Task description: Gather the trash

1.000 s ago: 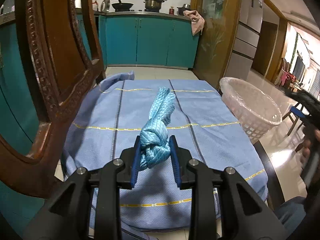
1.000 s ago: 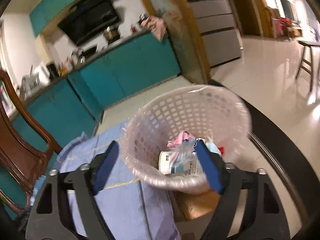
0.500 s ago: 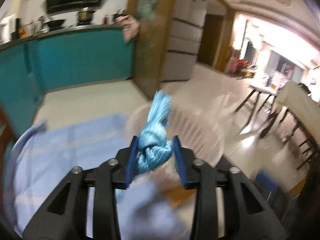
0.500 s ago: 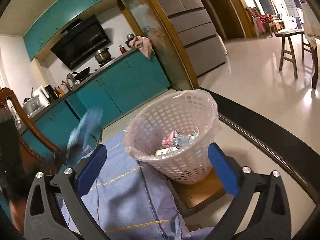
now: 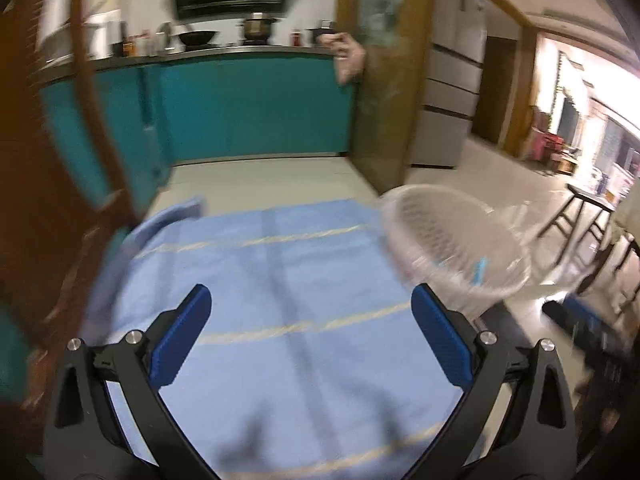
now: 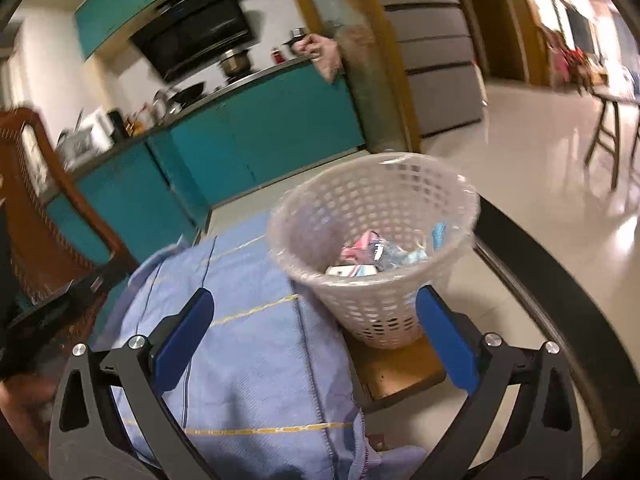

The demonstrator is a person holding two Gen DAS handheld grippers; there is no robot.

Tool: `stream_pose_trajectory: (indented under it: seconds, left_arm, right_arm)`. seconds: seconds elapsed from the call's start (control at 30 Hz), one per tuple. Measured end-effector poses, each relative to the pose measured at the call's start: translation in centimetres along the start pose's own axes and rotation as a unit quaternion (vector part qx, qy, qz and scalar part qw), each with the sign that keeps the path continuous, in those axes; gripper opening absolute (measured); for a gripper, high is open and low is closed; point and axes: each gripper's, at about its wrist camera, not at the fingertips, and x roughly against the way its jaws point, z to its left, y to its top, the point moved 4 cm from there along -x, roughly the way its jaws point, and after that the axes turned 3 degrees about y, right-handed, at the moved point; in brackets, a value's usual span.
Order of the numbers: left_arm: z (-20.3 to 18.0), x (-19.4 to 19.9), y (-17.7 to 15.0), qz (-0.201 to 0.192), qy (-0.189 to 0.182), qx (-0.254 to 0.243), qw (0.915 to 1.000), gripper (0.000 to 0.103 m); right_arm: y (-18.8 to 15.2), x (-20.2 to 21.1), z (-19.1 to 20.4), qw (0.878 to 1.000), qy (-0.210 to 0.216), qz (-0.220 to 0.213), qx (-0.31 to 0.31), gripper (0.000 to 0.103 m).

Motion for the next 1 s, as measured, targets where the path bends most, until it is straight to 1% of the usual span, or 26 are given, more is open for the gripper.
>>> stream_pose_trajectory:
  seconds: [0.17,0.27,0.37,0.47,0.53,0.67,0.83,1.0]
  left_arm:
    - [5.7,4.2,-4.4,-0.005,0.059,0.033,0.9977,0.1]
    - [6.8,5.0,-5.9,0.008,0.059,0.049,0.997,0.1]
    - [7.2,5.2,-6.6,0.014,0.073,0.044,0.9963,0.1]
    - [7.3,5.1,-6.5,0.018,0.06,0.05,0.9968,0.1]
    - [7.1,5.3,-6.5,0.015,0.06,0.05,0.9968,0.1]
    - [6.9,5.2,-6.6,0.014,0.06,0.044,0.9972,0.1]
    - [7.1,5.1,-6.4,0.019,0.052,0.065,0.9964,0.1]
    - [6.9,5.2,-6.2,0.013,0.052,0.064,0.9965,0.1]
  right_arm:
    - [-1.0,-0.3,3.0,0.999,-0.003,0.011,0.044,0.099]
    - [-1.9,-0.4,4.9,0.998,0.003,0.019,0.064,0.099]
    - [-2.8,-0.4,6.4,0.996,0.004,0.027,0.083,0.099]
    - [-3.6,-0.4,8.0,0.994,0.004,0.028,0.106,0.099]
    - [-3.8,-0.5,8.5,0.993,0.003,0.028,0.114,0.099]
    - [-3.7,-0.6,8.7,0.993,0.003,0.031,0.114,0.099]
    - [-3.9,-0.6,8.8,0.992,0.005,0.036,0.122,0.099]
    - [-3.9,-0.7,8.8,0.992,0.003,0.038,0.121,0.099]
